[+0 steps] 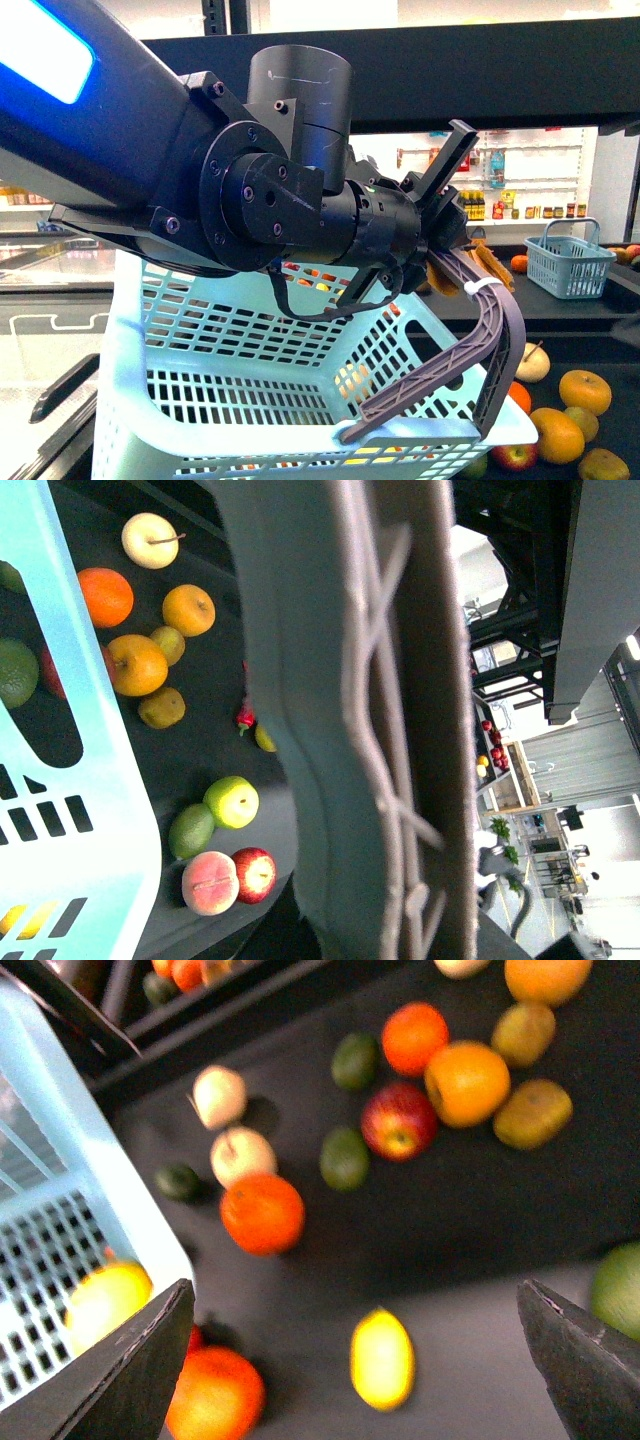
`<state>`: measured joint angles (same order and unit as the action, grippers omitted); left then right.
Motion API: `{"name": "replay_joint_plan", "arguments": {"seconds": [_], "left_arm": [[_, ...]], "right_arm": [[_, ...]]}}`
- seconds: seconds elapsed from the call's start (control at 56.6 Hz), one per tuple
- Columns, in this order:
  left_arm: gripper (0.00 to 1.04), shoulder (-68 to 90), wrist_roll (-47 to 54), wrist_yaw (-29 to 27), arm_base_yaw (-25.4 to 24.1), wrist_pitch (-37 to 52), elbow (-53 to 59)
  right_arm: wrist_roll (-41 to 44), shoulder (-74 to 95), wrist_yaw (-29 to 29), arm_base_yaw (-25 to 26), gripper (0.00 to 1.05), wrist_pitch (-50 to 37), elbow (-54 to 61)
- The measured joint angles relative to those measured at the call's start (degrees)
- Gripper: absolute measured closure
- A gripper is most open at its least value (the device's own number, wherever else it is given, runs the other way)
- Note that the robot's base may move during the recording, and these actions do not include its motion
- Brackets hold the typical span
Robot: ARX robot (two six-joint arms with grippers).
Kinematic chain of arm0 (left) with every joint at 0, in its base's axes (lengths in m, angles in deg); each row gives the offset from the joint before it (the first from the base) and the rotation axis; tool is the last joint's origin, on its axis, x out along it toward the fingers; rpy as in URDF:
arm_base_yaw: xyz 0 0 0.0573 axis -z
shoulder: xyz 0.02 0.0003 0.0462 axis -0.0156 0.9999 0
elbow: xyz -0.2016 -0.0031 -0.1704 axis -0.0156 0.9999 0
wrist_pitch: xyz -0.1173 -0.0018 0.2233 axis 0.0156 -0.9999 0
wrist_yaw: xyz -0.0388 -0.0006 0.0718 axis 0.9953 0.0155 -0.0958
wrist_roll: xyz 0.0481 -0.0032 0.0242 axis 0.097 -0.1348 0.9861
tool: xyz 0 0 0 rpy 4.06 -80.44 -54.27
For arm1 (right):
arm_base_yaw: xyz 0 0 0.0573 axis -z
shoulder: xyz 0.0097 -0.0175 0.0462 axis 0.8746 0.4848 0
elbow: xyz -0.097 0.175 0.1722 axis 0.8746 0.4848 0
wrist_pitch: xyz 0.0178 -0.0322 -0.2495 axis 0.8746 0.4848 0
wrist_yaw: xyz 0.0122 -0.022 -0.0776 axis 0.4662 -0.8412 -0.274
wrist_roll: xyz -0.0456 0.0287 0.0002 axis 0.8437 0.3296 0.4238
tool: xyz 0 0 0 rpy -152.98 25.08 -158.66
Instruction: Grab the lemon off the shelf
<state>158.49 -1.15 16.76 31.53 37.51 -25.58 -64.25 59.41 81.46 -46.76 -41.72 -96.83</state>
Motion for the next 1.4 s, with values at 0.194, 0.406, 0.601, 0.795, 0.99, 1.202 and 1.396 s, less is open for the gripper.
{"name": "replay_joint_plan", "arguments": {"seconds": [0.194,0.406,0.601,0.795,0.99,1.202,1.396], "left_arm": [[0.98,0.00,0.00,-0.07,-0.04,0.00,0.00],[0.98,0.00,-0.07,0.15,-0.02,0.00,0.00],[0.98,0.00,-0.04,0.20,-0.04,0.00,0.00],[0.98,0.00,-0.02,0.22,-0.02,0.00,0.00],[0.98,0.00,0.02,0.07,-0.04,0.00,0.00],[0.98,0.00,-0.04,0.26,-0.02,0.00,0.00],[0.98,0.00,-0.02,0.11,-0.04,0.00,0.00]], "right_arm": [[10.27,20.81,1.51,-0.44,0.08,-11.56,6.49],[12.17,30.49,-1.27,-6.19,0.08,-14.21,2.64],[13.75,35.98,-6.84,-9.75,0.08,-14.84,-3.45],[15.08,39.23,-12.24,-11.72,0.08,-12.50,-10.23],[16.02,44.04,-14.99,-14.10,0.08,-8.22,-17.53],[16.15,47.74,-16.20,-15.91,0.08,-5.77,-23.10],[16.15,50.90,-17.44,-16.20,0.08,-3.76,-27.19]]}}
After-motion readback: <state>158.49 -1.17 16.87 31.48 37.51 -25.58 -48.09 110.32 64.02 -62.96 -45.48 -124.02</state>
